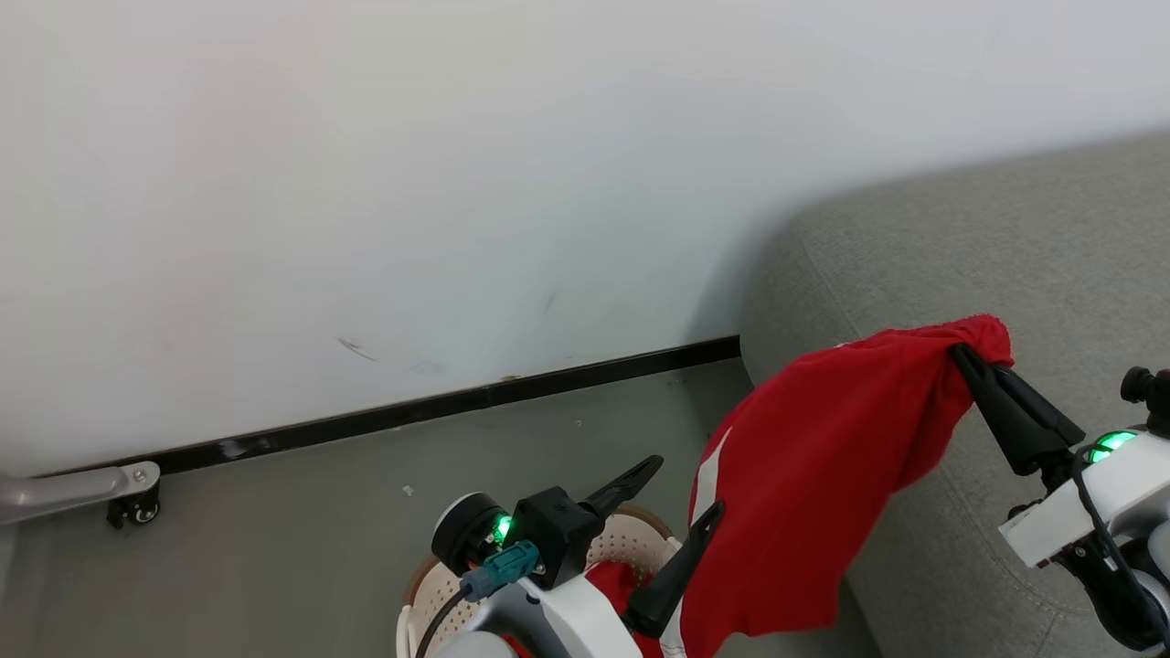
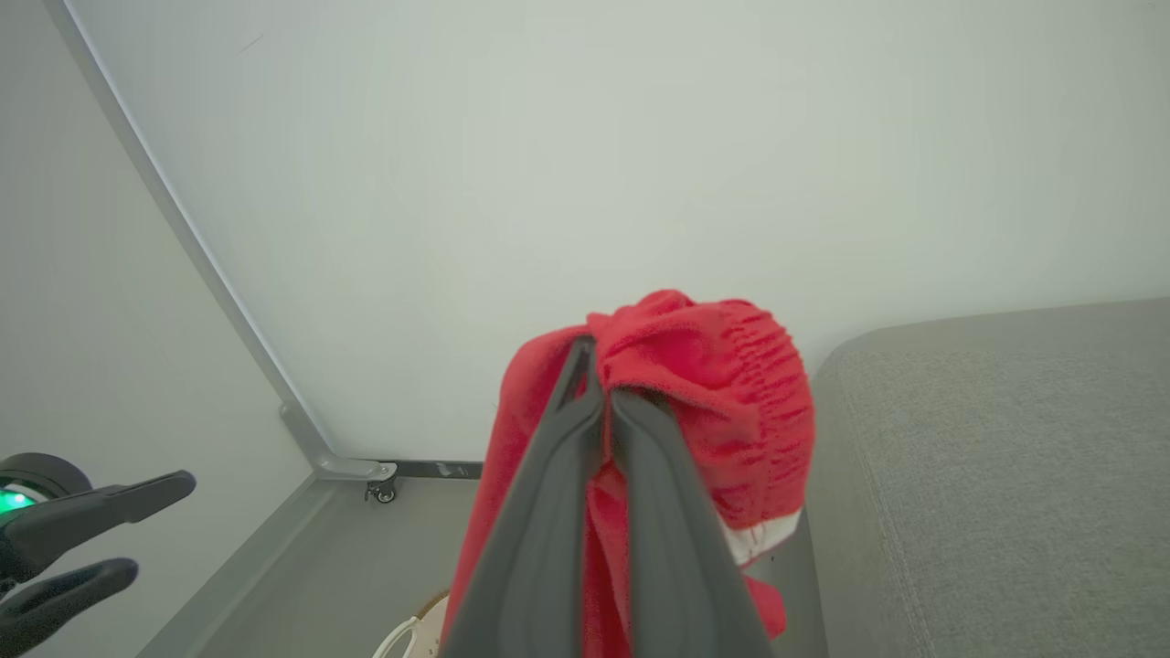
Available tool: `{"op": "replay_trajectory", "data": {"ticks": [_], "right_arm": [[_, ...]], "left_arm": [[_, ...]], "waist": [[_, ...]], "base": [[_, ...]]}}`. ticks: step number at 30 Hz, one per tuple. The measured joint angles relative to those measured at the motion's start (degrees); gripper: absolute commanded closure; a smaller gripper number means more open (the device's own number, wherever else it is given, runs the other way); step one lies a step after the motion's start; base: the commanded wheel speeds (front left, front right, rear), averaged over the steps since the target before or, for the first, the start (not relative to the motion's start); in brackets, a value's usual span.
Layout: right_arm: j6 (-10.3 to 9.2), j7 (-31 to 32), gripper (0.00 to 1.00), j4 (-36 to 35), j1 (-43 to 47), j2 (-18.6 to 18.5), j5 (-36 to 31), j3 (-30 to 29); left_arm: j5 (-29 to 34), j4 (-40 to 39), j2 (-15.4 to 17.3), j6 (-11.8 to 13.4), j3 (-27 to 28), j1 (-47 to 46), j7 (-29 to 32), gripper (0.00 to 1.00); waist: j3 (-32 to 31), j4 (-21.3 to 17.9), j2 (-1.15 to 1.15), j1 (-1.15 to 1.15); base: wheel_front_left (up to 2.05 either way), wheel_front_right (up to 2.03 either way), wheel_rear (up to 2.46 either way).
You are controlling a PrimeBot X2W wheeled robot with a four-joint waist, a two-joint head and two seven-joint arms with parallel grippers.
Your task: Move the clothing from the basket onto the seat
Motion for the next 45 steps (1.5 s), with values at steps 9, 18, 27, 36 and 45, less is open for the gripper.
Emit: {"op": "replay_trajectory", "data": {"ticks": [9, 18, 27, 36, 45], "right_arm": [[0.0, 0.0, 1.0, -1.83, 3.5, -1.08, -1.16, -2.14], [0.0, 0.0, 1.0, -3.35, 5.34, -1.18, -1.15, -2.1], [0.0, 2.3, 1.0, -3.39, -0.25, -0.45, 0.24, 1.6], [0.0, 5.37, 1.0, 0.73, -16.33, -0.25, 0.92, -1.35], [0.0, 7.59, 1.0, 9.18, -30.07, -2.04, 1.38, -6.87]], "left_arm": [[-2.01, -0.07, 0.02, -0.4, -1.59, 0.01, -1.98, 0.0], [-2.01, 0.3, 0.01, 1.21, -1.92, 0.01, -3.85, 0.0], [-1.15, 0.99, -0.02, 3.89, -1.04, 0.02, -4.34, 0.0], [1.32, 0.85, 1.25, 6.2, -0.25, -0.01, -4.23, 0.0], [2.9, -1.25, 2.38, 8.62, 1.22, -1.11, -3.23, 0.0]], "waist": [[-0.29, -4.18, 0.0, 0.0], [-0.31, -8.76, 0.0, 0.0], [1.08, -11.81, 0.0, -0.01], [4.73, -12.31, 0.0, 0.0], [9.13, -11.13, 0.0, 0.0]], "base": [[0.0, 0.0, 0.0], [0.0, 0.0, 0.0], [0.0, 0.0, 0.0], [0.0, 0.0, 0.0], [0.0, 0.0, 0.0]]}}
